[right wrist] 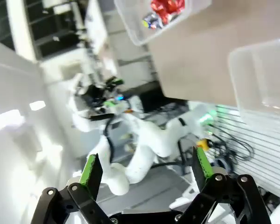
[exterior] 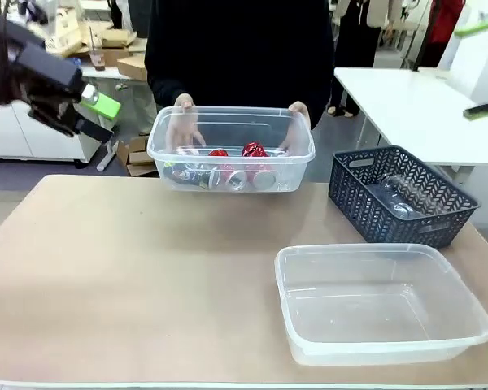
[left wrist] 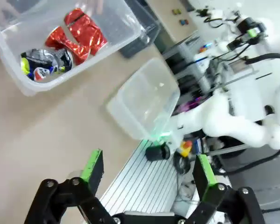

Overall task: Sort the waste into each basket.
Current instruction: Release the Organizing box you were holding, then pick up the Organizing box on the right side of the table and lift it.

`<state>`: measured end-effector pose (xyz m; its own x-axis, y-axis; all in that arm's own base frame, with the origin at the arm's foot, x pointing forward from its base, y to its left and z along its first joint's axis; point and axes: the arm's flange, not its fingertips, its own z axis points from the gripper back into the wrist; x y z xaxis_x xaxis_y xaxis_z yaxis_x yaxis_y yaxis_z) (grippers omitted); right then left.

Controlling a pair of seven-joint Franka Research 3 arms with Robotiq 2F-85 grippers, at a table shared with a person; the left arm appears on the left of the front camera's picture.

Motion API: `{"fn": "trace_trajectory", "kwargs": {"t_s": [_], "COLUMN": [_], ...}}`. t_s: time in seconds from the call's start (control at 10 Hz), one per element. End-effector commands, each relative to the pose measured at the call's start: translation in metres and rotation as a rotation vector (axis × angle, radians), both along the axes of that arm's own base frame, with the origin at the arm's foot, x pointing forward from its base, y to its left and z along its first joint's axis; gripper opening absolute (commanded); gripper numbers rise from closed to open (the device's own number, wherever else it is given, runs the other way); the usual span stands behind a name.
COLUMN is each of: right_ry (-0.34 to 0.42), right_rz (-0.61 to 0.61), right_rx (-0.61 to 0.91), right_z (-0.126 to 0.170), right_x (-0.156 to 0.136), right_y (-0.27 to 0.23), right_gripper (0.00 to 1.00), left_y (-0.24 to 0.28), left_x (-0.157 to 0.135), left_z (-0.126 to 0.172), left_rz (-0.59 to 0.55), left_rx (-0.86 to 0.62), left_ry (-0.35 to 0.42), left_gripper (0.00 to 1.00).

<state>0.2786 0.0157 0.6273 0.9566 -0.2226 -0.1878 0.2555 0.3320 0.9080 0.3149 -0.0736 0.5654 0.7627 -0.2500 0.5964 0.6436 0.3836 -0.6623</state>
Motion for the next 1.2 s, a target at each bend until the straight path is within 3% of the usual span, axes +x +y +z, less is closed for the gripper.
{"fn": "trace_trajectory", "kwargs": {"t_s": [0.0, 0.1, 0.2, 1.1], "right_ry": [-0.125, 0.000, 0.000, 0.000], "right_rz": [0.026, 0.000, 0.000, 0.000], "right_rx": [0.088, 0.000, 0.000, 0.000], "right_z": [-0.027, 0.000, 0.000, 0.000], "right_x": [0.036, 0.000, 0.000, 0.000], "right_y": [0.021, 0.000, 0.000, 0.000], "right_gripper": [1.00, 1.00, 1.00, 1.00], "left_y": [0.023, 0.019, 0.021, 0.021], "left_x": [0.045, 0.082, 0.015, 0.015], "left_z": [-0.025, -0.036, -0.018, -0.018], "left_rz": [-0.023, 0.147, 0.013, 0.013], "left_rx": [-0.191, -0.118, -0.101, -0.101], "left_ry": [0.032, 0.205, 0.007, 0.007], "left_gripper": [1.00, 1.00, 1.00, 1.00]}}
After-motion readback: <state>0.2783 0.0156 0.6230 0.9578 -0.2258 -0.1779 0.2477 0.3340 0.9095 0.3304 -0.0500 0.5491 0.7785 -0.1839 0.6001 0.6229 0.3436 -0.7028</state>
